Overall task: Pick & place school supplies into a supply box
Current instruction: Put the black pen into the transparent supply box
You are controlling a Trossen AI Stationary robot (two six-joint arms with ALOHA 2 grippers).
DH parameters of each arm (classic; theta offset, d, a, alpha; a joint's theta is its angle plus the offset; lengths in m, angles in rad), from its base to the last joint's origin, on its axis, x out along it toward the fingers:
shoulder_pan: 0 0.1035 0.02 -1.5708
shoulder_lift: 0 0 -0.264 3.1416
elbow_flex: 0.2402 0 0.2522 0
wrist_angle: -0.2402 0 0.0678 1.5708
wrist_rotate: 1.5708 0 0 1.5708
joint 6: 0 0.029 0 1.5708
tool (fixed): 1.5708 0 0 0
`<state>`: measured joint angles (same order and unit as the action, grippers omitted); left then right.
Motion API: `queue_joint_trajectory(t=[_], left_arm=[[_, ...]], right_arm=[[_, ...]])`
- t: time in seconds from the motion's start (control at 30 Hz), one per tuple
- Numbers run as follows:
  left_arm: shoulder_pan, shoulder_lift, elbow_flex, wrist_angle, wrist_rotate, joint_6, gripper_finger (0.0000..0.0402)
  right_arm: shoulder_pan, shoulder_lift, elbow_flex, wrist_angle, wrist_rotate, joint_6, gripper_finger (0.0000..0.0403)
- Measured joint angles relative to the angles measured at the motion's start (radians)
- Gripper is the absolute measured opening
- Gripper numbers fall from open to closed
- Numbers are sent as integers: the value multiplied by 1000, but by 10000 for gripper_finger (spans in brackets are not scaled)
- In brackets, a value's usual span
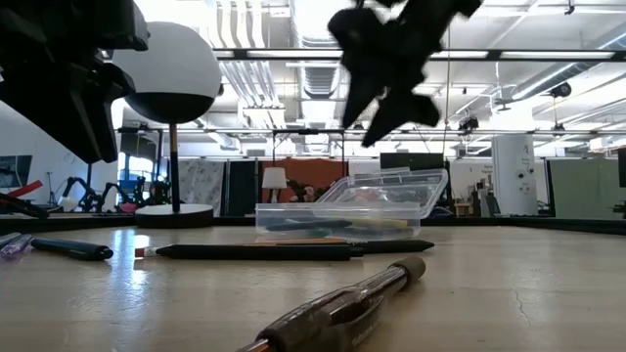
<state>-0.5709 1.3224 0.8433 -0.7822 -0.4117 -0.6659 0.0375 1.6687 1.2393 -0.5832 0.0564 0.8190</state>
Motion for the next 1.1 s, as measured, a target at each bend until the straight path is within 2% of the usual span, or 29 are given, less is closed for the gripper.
queue_joint_trajectory(t=[0.1, 0.33, 0.47, 0.63, 0.83, 1.0, 1.1], left_arm=[[-3, 0, 0, -2, 49, 61, 131], [-55, 2, -5, 79, 300, 441, 131], [-49, 23, -28, 164, 326, 591, 131], [32, 58, -55, 224, 304, 607, 131], [104, 88, -51, 236, 311, 670, 131], [113, 127, -64, 271, 429, 673, 131], [113, 158, -65, 272, 424, 667, 131]], right_arm=[[59, -34, -2, -74, 20, -56, 200], [209, -69, -5, -208, 18, -120, 201], [250, -68, -6, -239, 26, -92, 201], [275, -63, -13, -240, 27, -15, 201], [287, -73, -16, -242, 51, -3, 201], [285, -72, -18, -251, 52, -3, 201], [286, -72, -21, -252, 52, 1, 201]])
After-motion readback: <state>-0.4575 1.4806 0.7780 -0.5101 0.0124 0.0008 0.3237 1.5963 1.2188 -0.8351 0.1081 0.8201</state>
